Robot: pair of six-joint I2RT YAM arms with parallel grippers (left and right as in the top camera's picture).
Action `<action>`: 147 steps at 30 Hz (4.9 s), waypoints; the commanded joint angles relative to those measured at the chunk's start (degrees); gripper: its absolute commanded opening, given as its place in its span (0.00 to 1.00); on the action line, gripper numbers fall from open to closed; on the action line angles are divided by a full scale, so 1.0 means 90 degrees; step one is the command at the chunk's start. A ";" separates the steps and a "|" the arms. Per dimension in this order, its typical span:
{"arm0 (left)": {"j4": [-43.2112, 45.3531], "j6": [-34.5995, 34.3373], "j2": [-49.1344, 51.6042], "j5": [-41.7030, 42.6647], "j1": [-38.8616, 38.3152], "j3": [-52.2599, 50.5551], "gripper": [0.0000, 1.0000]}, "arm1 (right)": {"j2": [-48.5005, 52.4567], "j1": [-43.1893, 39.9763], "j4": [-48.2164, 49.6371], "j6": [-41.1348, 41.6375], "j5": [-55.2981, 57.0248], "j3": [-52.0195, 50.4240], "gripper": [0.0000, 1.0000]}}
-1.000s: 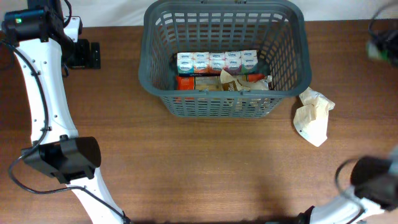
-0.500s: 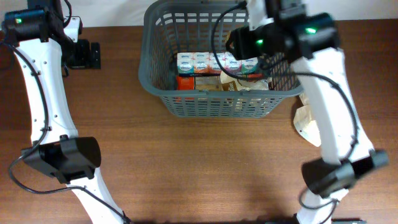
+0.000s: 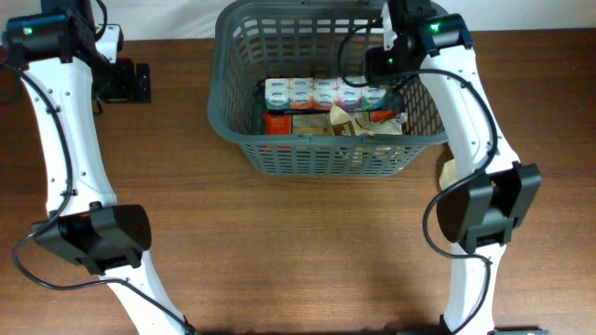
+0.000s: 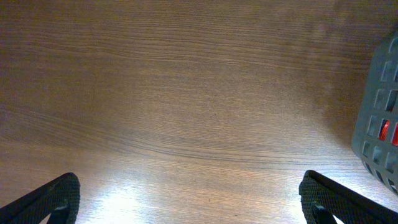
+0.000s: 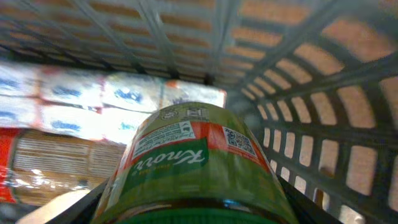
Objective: Pack container
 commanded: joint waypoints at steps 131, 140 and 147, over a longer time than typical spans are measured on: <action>0.0015 -0.0080 0.0032 -0.0027 0.0036 -0.0029 0.99 | -0.2509 0.0277 0.0012 -0.0996 -0.2324 0.0034 0.88; 0.0015 -0.0078 0.0032 -0.0029 0.0036 -0.0029 0.99 | -0.4697 0.0151 -0.1214 -0.0950 0.0449 0.1076 0.88; 0.0015 -0.0078 0.0032 -0.0027 0.0036 -0.0029 0.99 | -0.7045 0.0151 -0.2863 -0.0624 0.1520 0.1078 0.80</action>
